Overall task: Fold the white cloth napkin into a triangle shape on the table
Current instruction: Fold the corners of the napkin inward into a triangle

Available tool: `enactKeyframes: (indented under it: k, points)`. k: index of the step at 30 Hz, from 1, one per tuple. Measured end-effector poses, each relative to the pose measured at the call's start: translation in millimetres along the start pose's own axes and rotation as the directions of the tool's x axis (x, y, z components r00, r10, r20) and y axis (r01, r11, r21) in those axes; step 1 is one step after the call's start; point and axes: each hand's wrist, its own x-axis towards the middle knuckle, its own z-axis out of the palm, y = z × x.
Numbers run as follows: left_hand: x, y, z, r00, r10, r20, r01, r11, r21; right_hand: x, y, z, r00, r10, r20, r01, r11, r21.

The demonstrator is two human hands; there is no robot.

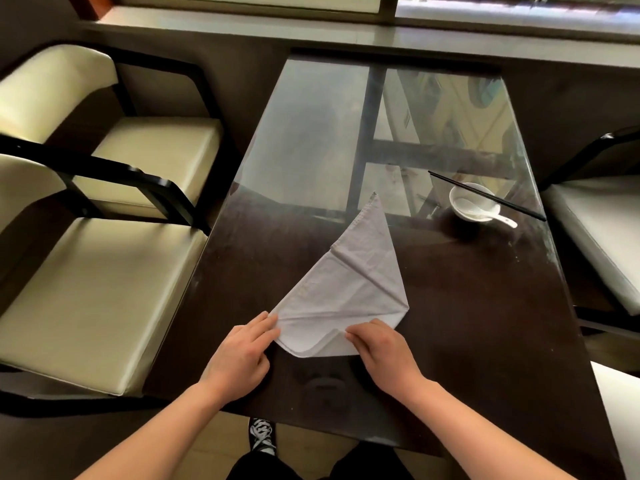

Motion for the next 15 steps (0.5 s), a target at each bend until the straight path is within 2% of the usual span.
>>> enactKeyframes:
  k: [3, 7, 11, 15]
  points:
    - [7, 1, -4, 0.996, -0.085, -0.007, 0.084, 0.992, -0.092, 20, -4, -5, 0.998, 0.006, -0.059, -0.005, 1.000, 0.011]
    - [23, 5, -13, 0.968, -0.248, -0.037, 0.236, 0.950, -0.206, 55, -6, -8, 0.992, 0.082, -0.092, -0.080, 0.996, 0.030]
    - [39, 7, -18, 0.912, -0.409, -0.005, 0.386, 0.863, -0.325, 95, -2, -9, 0.977, 0.201, -0.074, -0.199, 0.980, 0.022]
    - [49, 7, -18, 0.866, -0.500, 0.001, 0.464, 0.803, -0.374, 125, 4, -9, 0.955, 0.294, -0.025, -0.295, 0.955, -0.037]
